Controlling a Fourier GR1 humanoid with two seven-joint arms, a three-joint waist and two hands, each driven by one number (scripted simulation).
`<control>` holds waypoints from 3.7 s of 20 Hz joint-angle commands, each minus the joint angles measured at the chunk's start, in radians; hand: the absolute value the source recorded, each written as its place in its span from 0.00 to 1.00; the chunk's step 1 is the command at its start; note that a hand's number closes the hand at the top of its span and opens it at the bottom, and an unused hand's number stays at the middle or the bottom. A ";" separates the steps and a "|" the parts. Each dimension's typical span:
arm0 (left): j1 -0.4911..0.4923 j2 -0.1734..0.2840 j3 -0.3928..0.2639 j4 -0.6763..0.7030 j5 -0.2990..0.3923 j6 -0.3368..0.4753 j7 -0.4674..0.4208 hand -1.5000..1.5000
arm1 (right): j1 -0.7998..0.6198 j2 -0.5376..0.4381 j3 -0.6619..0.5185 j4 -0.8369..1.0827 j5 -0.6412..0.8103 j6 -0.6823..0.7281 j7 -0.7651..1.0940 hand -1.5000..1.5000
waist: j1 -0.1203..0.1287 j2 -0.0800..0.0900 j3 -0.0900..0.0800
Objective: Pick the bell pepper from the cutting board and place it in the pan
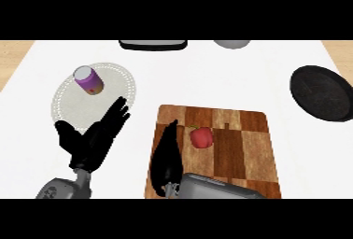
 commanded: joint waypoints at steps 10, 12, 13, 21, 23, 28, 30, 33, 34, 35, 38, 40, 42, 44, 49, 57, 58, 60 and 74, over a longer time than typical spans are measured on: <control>0.030 -0.016 0.014 -0.017 -0.037 -0.028 -0.012 0.50 | 0.127 0.037 0.086 0.003 0.030 0.047 0.236 0.00 | -0.003 0.005 0.002; 0.018 -0.032 0.028 0.027 -0.039 -0.029 -0.036 0.50 | 0.072 0.037 0.071 0.077 0.062 0.033 0.202 0.00 | -0.004 0.007 0.002; 0.037 -0.010 0.052 0.011 0.001 -0.068 -0.029 0.50 | 0.066 0.037 0.083 0.073 0.075 0.017 0.206 0.00 | 0.001 0.007 0.002; 0.001 -0.061 0.052 0.037 -0.062 -0.046 -0.015 0.50 | 0.027 0.037 0.019 0.129 0.185 0.017 0.086 0.00 | -0.008 0.007 0.002; 0.054 -0.054 0.049 -0.004 -0.062 -0.054 -0.005 0.50 | 0.056 0.037 0.011 0.153 0.206 -0.007 0.094 0.00 | -0.004 0.007 0.002; 0.021 -0.055 0.076 -0.064 -0.067 -0.038 0.067 0.50 | 0.042 0.017 -0.029 0.136 0.291 -0.010 0.018 0.00 | -0.012 0.006 0.003; 0.103 -0.069 0.058 -0.058 -0.091 -0.061 -0.012 0.50 | 0.034 -0.001 -0.056 0.177 0.308 -0.019 -0.037 0.00 | -0.009 0.006 0.002; 0.040 -0.056 0.101 -0.030 -0.056 -0.089 0.021 0.50 | -0.007 -0.064 -0.043 0.129 0.313 -0.079 -0.147 1.00 | -0.011 0.007 0.002; 0.070 -0.081 0.050 -0.040 -0.107 -0.061 0.005 0.50 | 0.001 0.004 0.004 0.233 0.342 -0.123 -0.143 1.00 | -0.005 0.008 0.002; -0.002 -0.072 0.091 -0.031 -0.085 -0.050 0.056 0.50 | -0.007 -0.035 0.028 0.183 0.347 -0.117 -0.181 1.00 | -0.009 0.008 0.002; 0.034 -0.088 0.086 0.056 -0.087 -0.107 -0.033 0.50 | -0.036 -0.053 0.043 0.240 0.396 -0.181 -0.243 1.00 | -0.009 0.009 0.002; 0.008 -0.077 0.106 0.010 -0.083 -0.095 0.023 0.50 | -0.043 -0.068 0.021 0.279 0.429 -0.237 -0.276 1.00 | -0.008 0.008 0.002; 0.105 -0.046 0.097 -0.096 -0.075 -0.098 0.030 0.50 | 0.069 -0.153 -0.054 0.169 0.366 -0.340 -0.235 1.00 | -0.008 0.004 0.004; 0.069 -0.062 0.121 -0.019 -0.083 -0.070 0.009 0.50 | 0.196 -0.149 -0.178 0.040 0.250 -0.405 -0.202 1.00 | -0.073 0.001 0.007; 0.109 -0.045 0.158 -0.037 -0.071 -0.061 -0.006 0.50 | 0.369 -0.223 -0.421 -0.104 0.020 -0.598 -0.312 1.00 | -0.130 -0.001 0.012; 0.124 -0.064 0.143 -0.070 -0.074 -0.047 0.006 0.50 | 0.593 -0.481 -0.664 -0.513 -0.126 -0.944 -0.466 1.00 | -0.122 -0.015 0.007; 0.127 -0.049 0.155 -0.047 -0.074 -0.059 -0.003 0.50 | 0.651 -0.487 -0.676 -0.556 -0.152 -0.994 -0.491 1.00 | -0.129 -0.012 0.006; 0.120 -0.055 0.137 -0.068 -0.067 -0.063 0.026 0.50 | 0.697 -0.496 -0.767 -0.631 -0.280 -1.001 -0.521 1.00 | -0.111 -0.009 0.006; 0.031 -0.089 0.121 0.007 -0.088 -0.113 0.008 0.50 | 0.791 -0.560 -1.251 -0.311 -0.829 -0.945 -0.965 1.00 | -0.013 0.010 0.003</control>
